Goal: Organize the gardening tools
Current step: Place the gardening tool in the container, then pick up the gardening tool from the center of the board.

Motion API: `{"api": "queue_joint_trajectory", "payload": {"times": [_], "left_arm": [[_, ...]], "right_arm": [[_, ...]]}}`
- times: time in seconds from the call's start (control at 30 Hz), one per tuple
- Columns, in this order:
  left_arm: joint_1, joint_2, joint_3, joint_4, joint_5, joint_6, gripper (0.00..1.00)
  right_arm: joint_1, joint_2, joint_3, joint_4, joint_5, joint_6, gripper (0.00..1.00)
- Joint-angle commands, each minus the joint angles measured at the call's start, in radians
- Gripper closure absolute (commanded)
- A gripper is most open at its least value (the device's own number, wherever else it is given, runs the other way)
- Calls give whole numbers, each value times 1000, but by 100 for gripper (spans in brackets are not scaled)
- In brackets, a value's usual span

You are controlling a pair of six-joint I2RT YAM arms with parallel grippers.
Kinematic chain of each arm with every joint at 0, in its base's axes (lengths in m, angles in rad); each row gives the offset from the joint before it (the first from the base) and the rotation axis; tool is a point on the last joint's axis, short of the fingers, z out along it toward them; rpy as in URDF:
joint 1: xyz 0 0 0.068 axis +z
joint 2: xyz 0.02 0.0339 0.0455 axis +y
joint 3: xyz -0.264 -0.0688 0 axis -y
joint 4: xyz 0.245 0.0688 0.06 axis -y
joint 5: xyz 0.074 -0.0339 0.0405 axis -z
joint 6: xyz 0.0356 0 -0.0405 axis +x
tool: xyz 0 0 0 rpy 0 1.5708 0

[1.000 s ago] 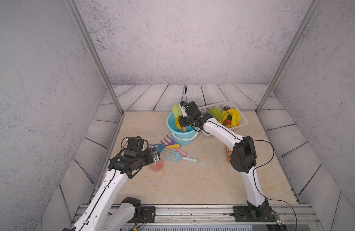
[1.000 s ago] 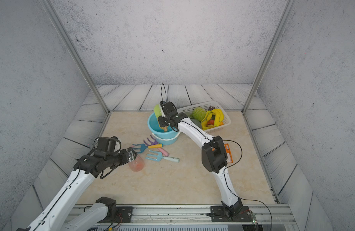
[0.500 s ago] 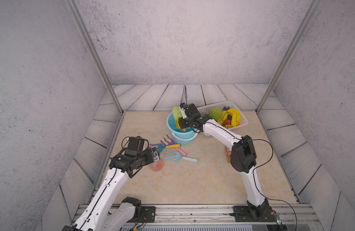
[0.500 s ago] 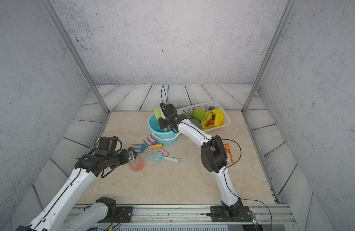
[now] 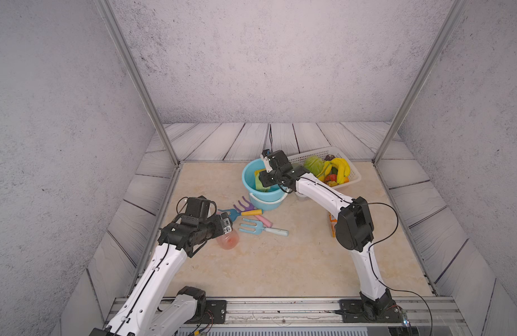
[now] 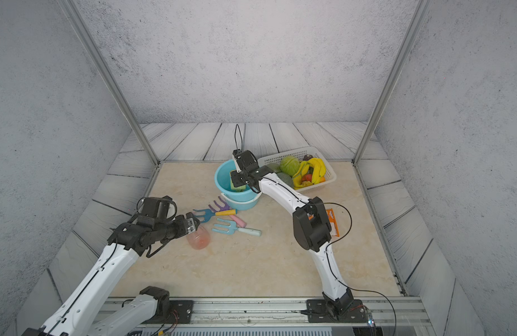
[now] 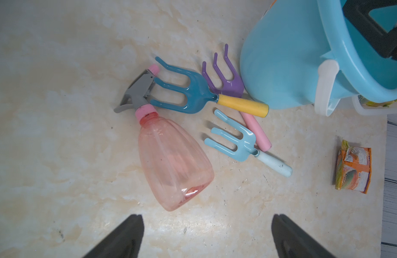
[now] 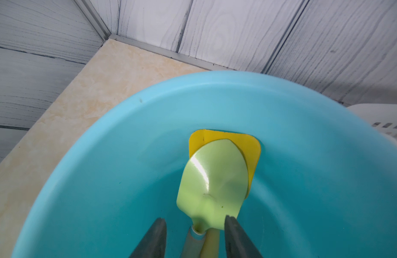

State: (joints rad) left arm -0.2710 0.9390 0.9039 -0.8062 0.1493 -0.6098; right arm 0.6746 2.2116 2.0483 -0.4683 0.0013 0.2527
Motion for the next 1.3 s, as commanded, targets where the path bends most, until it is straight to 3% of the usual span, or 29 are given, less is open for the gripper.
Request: {"api": "queue_joint_trajectory", "payload": {"times": [0.0,0.27,0.57,0.87,1.03,1.27], "left_arm": [[-4,0,36,-20,-5,18,4],[-4,-22,81,-69,1,37,4],[-4,-49,81,-87,30,39,4],[-18,-54,17,-49,73,11,7],[-44,-47,-6,-30,71,-10,8],[-49,-51,-22,-28,50,-17,4]], "right_arm": [[-4,-136,14,-51,26,-4,51],[-3,-311,-91,-102,47,12,48],[-8,-574,-355,-114,78,42,44],[-6,-778,-730,-61,-78,93,41],[23,-793,-901,41,-143,112,40],[92,-653,-945,86,-136,72,39]]}}
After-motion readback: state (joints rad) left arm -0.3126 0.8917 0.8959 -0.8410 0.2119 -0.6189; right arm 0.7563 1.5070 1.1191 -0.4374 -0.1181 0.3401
